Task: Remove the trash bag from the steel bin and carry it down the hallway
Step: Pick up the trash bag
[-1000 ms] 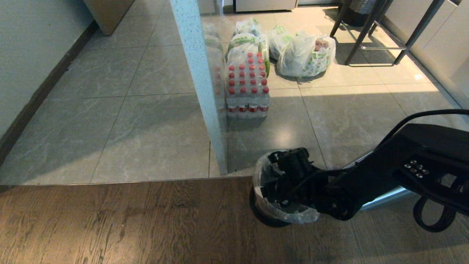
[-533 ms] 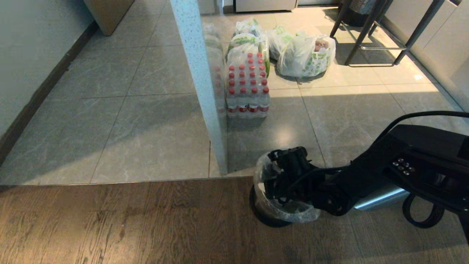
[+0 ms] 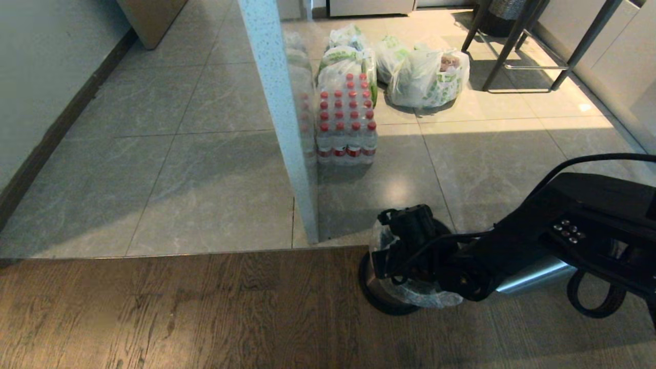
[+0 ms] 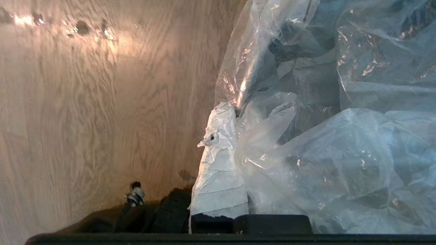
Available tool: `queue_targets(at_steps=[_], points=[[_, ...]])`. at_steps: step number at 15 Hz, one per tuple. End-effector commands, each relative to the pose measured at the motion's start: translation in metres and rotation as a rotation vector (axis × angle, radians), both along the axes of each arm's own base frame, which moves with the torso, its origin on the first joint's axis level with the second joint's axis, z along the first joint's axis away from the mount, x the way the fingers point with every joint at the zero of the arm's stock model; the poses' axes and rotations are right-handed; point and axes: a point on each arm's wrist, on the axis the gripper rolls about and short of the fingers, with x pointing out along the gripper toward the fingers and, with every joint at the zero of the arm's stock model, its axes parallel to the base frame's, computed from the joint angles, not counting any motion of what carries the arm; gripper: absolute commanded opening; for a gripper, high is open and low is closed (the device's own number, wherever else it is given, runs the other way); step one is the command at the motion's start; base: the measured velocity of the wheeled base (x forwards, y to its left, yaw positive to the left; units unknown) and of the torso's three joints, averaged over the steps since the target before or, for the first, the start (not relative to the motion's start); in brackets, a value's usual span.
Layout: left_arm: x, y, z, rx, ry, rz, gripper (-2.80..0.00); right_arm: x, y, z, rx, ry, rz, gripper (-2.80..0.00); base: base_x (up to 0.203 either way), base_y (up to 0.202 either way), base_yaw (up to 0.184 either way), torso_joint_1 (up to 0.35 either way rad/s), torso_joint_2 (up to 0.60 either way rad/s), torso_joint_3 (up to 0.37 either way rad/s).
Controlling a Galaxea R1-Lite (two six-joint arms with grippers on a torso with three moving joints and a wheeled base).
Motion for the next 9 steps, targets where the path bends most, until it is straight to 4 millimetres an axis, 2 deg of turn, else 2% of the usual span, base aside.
queue_targets(at_steps=[1, 5, 6, 9], points=[[0.0, 0.0, 0.0, 0.0, 0.001, 0.001, -2.8, -0.003, -0.001, 0.005, 0.004, -0.006, 0.002, -2.8, 0.0, 0.0, 0.0, 0.0, 0.0, 0.0], [0.0, 0.0, 0.0, 0.0, 0.0, 0.001, -2.8, -0.019, -0.012, 0.042, 0.018, -0.056, 0.015, -2.8, 0.0, 0.0, 0.0, 0.0, 0.0, 0.0], [0.0, 0.0, 0.0, 0.0, 0.0, 0.001, -2.8, -0.025, -0.016, 0.038, -0.016, -0.041, 0.03, -2.8, 0.0, 0.0, 0.0, 0.0, 0.0, 0.0], [0.0, 0.0, 0.0, 0.0, -0.001, 0.001, -2.8, -0.027, -0.017, 0.048, -0.017, -0.078, 0.037, -2.8, 0.0, 0.0, 0.0, 0.0, 0.0, 0.0]])
